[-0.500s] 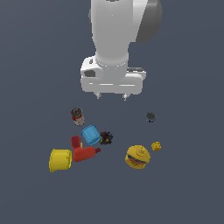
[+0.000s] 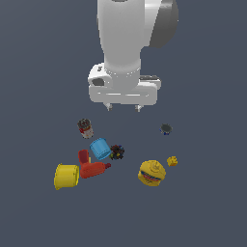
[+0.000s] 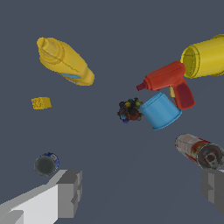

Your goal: Pick up a designated object from a clutter of objects.

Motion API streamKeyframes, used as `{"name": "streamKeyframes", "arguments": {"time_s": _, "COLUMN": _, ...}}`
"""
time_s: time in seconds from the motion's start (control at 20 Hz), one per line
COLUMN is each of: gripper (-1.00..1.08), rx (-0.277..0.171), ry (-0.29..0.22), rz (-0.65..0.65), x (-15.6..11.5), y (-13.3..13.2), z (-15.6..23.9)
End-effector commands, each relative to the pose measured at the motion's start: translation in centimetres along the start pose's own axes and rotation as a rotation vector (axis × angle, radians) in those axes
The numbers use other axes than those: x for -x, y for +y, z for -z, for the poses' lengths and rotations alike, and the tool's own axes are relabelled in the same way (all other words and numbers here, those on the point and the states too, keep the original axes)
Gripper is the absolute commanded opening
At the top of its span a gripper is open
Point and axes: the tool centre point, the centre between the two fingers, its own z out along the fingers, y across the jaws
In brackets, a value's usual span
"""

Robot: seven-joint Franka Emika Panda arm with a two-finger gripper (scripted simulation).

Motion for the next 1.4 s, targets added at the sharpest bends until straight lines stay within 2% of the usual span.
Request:
{"name": "streamKeyframes", "arguments": {"time_s": 0.0, "gripper": 1.0, "rx": -0.004, "ry": 0.002, "rz": -0.006, "x": -0.1, "y": 0.1, "z": 0.1}}
{"name": "streamKeyframes", "arguments": {"time_s": 0.3, "gripper": 1.0, "rx": 0.0, "ry": 0.003, "rz": 0.001, "x": -0.1, "y": -0.7, "z": -0.7}}
{"name": "streamKeyframes", "arguments": {"time_s": 0.6, "gripper": 1.0, "rx": 0.01, "ry": 0.009, "rz": 0.021, "x": 0.0, "y": -3.1, "z": -3.1}}
{"name": "streamKeyframes", "arguments": {"time_s": 1.0, "gripper": 1.0, "rx": 0.028, "ry": 0.024, "rz": 0.072, "x": 1.2, "y": -9.0, "z": -9.1}}
{"name": "streamKeyframes", "arguments": {"time_s": 1.35, "gripper": 1.0, "rx": 0.036, "ry": 0.042, "rz": 0.136, "x": 4.3, "y": -15.2, "z": -15.5}}
